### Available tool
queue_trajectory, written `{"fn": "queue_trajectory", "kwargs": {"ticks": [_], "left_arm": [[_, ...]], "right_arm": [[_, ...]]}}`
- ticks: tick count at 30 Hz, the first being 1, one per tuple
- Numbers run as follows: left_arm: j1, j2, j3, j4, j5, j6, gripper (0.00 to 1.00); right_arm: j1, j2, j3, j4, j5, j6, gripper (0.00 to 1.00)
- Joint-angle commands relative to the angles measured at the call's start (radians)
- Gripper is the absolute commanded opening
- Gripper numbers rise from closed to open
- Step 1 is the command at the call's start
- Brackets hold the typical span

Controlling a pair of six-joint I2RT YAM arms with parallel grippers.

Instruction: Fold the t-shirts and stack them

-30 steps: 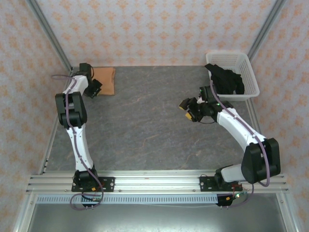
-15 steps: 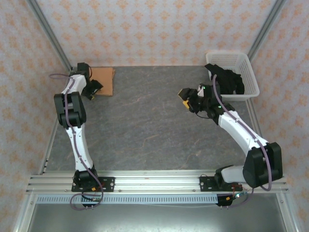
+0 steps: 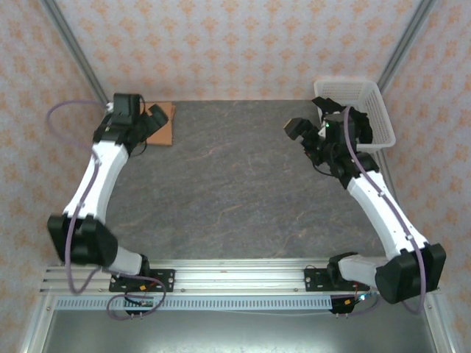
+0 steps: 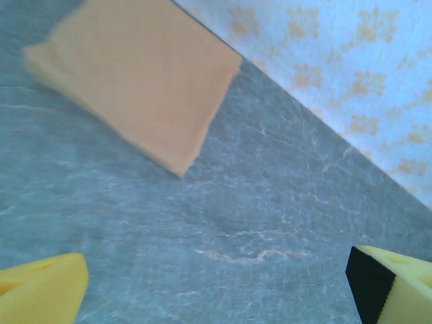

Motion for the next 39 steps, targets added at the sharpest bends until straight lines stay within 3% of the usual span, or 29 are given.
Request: {"fn": "queue_trajectory", "kwargs": {"ticks": [1,6,8,10,14,16,20,24,31,35,39], "left_arm": [[0.003,-0.124,-0.145,0.034,-0.173,-0.074,1.00],[-0.065,-0.305,-0.275,-0.053,-0.505,-0.043,1.00],[-0.066,-0.389,-0.398,0.072,-0.502,0.102,1.00],[-0.067,-0.458,-0.530,0.199,-0.464,0.286,1.00],[-0.068,-0.536,-0.748,0.351,-0.460,0.418,1.00],[-0.065,-0.545,-0.842,0.484,-0.421,0.435,1.00],[-0.036,-0.422,-0.919,0.700,-0.413,0.482,1.00],[0.029,-0.247,-0.916,0.929,-0.316,0.465,1.00],[0.044,0.019,-0.831,1.081,-0.269,0.477,1.00],[0.046,0.033,-0.831,1.095,-0.254,0.482,1.00],[0.036,-0.009,-0.939,1.256,-0.215,0.515,1.00]], "right_arm": [[-0.003,-0.121,0.006,-0.158,0.224,-0.101,0.99],[-0.003,-0.175,-0.012,-0.267,0.558,-0.123,0.99],[-0.003,-0.196,-0.087,-0.217,0.700,-0.159,0.99],[-0.004,-0.241,-0.230,-0.017,0.747,-0.288,0.99],[-0.002,-0.288,-0.501,0.343,0.862,-0.452,0.99],[-0.002,-0.245,-0.568,0.434,0.883,-0.534,0.99],[-0.007,-0.098,-0.653,0.636,0.861,-0.610,0.99],[-0.026,0.053,-0.685,0.820,0.828,-0.614,0.99],[-0.082,0.235,-0.654,0.998,0.711,-0.717,1.00],[-0.170,0.285,-0.739,1.207,0.606,-0.680,1.00],[-0.195,0.344,-0.811,1.385,0.555,-0.674,0.99]]}}
